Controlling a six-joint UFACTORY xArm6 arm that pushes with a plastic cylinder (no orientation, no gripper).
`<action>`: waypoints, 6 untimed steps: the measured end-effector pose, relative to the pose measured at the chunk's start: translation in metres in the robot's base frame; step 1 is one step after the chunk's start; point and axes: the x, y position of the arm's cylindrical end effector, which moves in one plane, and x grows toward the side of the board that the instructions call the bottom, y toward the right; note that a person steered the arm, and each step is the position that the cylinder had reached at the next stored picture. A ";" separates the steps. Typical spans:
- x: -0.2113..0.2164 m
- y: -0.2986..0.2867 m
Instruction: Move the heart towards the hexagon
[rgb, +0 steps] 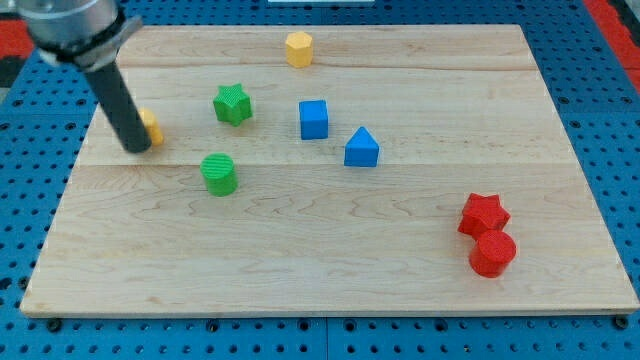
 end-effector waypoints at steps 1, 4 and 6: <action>-0.044 0.000; -0.110 -0.047; -0.137 0.075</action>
